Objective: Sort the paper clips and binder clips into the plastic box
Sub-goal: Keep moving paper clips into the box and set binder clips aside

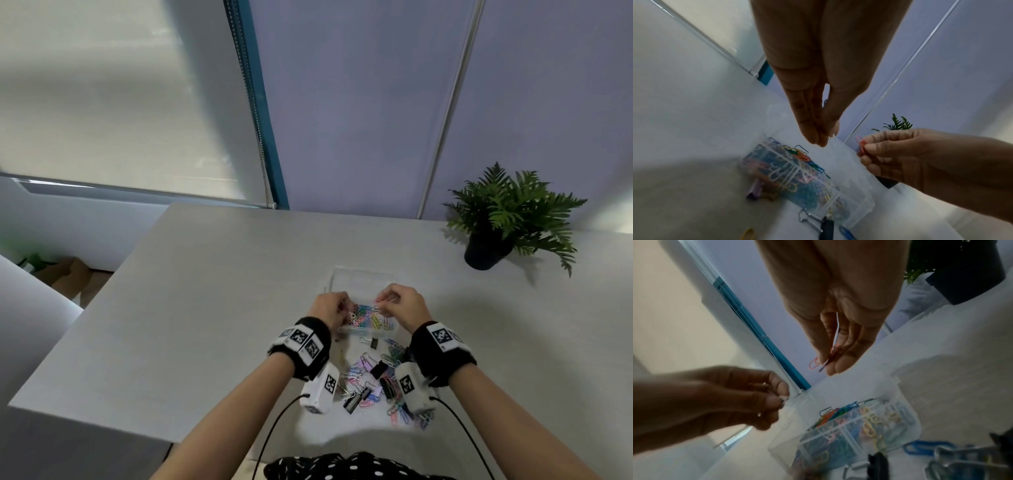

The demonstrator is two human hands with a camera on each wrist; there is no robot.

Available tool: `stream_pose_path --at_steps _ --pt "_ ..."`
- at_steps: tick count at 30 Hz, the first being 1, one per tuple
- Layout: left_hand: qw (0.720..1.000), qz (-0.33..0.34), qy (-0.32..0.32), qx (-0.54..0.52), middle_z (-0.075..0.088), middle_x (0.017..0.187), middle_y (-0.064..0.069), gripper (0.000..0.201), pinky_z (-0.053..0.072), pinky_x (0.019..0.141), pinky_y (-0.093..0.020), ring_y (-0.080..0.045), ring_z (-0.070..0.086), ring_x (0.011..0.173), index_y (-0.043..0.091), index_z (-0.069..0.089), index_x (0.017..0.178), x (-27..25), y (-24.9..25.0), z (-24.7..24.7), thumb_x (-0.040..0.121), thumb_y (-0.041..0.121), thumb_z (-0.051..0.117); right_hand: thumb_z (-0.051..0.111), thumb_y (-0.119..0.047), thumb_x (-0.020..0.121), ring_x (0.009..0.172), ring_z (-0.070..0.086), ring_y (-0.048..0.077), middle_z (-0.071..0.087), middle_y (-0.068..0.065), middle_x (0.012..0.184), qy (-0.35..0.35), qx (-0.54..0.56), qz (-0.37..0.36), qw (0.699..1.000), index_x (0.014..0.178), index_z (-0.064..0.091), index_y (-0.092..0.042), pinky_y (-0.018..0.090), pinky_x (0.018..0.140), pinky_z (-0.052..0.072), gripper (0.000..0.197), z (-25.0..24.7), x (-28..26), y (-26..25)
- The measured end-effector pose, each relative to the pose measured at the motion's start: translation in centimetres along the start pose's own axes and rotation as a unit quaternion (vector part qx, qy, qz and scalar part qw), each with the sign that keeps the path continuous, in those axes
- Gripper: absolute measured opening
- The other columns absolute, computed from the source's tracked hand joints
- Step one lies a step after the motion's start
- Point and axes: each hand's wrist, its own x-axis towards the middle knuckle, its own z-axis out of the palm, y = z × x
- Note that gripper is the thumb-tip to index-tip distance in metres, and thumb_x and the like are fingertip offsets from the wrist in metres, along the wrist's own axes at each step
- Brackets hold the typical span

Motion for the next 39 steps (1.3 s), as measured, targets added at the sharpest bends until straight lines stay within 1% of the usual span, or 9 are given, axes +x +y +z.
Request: stream_pose_path --at_steps 7,10,12,14,17,20,27,36,39 --pt "0.995 0.080 -0.023 0.063 0.063 0.117 -0.014 0.032 0.043 0.098 -0.030 -0.025 0.059 0.109 0.005 0.057 0.117 0.5 0.2 0.5 0.086 -0.002 0.050 0.060 0.000 0.082 0.083 0.062 0.020 0.067 0.009 0.089 -0.004 -0.183 -0.127 0.975 0.086 0.065 -0.006 0.033 0.079 0.051 0.009 0.7 -2.0 1.1" --pt "0.992 0.100 -0.012 0.073 0.067 0.105 -0.011 0.019 0.047 0.090 -0.029 -0.023 0.062 0.097 0.006 0.061 0.102 -2.1 -1.9 0.5 0.089 0.002 0.048 0.054 -0.002 0.085 0.084 0.053 0.013 0.063 0.004 0.093 -0.076 -0.229 -0.184 0.953 0.087 0.061 -0.011 0.017 0.075 0.043 0.012 1.6 -4.2 1.5" --pt "0.993 0.062 -0.035 0.093 0.066 0.106 -0.008 0.016 0.047 0.088 -0.024 -0.021 0.062 0.097 0.009 0.061 0.100 -4.0 -3.6 0.6 0.090 0.006 0.050 0.051 -0.007 0.088 0.089 0.050 0.012 0.060 0.004 0.100 -0.152 -0.265 -0.191 0.933 0.093 0.060 -0.010 0.014 0.077 0.041 0.010 2.7 -5.5 1.7" --pt "0.988 0.011 -0.061 0.140 0.056 0.117 -0.008 0.023 0.043 0.090 -0.026 -0.023 0.057 0.105 0.010 0.056 0.111 -5.9 -4.6 1.0 0.088 0.014 0.055 0.052 -0.012 0.088 0.101 0.051 0.016 0.057 0.002 0.108 -0.192 -0.313 -0.197 0.909 0.102 0.058 -0.012 0.028 0.087 0.045 0.014 3.9 -6.2 1.8" --pt "0.974 -0.026 -0.102 0.201 0.039 0.126 -0.009 0.049 0.039 0.100 -0.034 -0.025 0.042 0.115 0.007 0.043 0.124 -8.1 -4.8 2.7 0.081 0.022 0.064 0.061 -0.015 0.084 0.115 0.045 0.018 0.049 0.002 0.122 -0.226 -0.386 -0.210 0.869 0.120 0.049 -0.016 0.034 0.095 0.043 0.038 5.9 -6.4 1.8" --pt "0.977 -0.056 -0.091 0.183 0.037 0.122 -0.006 0.062 0.044 0.095 -0.040 -0.022 0.040 0.110 0.013 0.041 0.118 -8.7 -5.1 4.5 0.068 0.025 0.076 0.066 -0.010 0.079 0.117 0.041 0.021 0.042 0.006 0.128 -0.249 -0.434 -0.221 0.837 0.130 0.039 -0.015 0.035 0.093 0.045 0.058 6.9 -6.1 1.4" --pt "0.985 -0.016 -0.051 0.164 0.047 0.113 -0.009 0.025 0.039 0.082 -0.028 -0.023 0.049 0.099 0.007 0.051 0.104 -7.3 -6.1 5.1 0.084 0.018 0.061 0.061 -0.008 0.082 0.102 0.048 0.026 0.053 0.010 0.110 -0.257 -0.446 -0.210 0.831 0.105 0.051 -0.009 0.029 0.070 0.029 0.025 7.2 -5.5 0.6" --pt "0.977 -0.017 -0.069 0.203 0.051 0.112 -0.014 0.019 0.044 0.087 -0.038 -0.031 0.056 0.102 0.004 0.053 0.109 -7.3 -5.8 5.1 0.091 0.009 0.046 0.056 -0.007 0.085 0.102 0.051 0.028 0.060 0.012 0.105 -0.253 -0.471 -0.198 0.821 0.098 0.057 -0.008 0.032 0.070 0.026 0.013 7.7 -5.8 0.4" --pt "0.966 0.007 -0.090 0.241 0.051 0.116 -0.015 0.024 0.044 0.091 -0.039 -0.032 0.054 0.107 0.003 0.050 0.113 -7.1 -5.6 5.0 0.091 0.011 0.046 0.058 -0.012 0.085 0.104 0.050 0.025 0.063 0.008 0.105 -0.256 -0.466 -0.199 0.823 0.098 0.060 -0.012 0.035 0.085 0.036 0.012 7.7 -5.8 0.5"
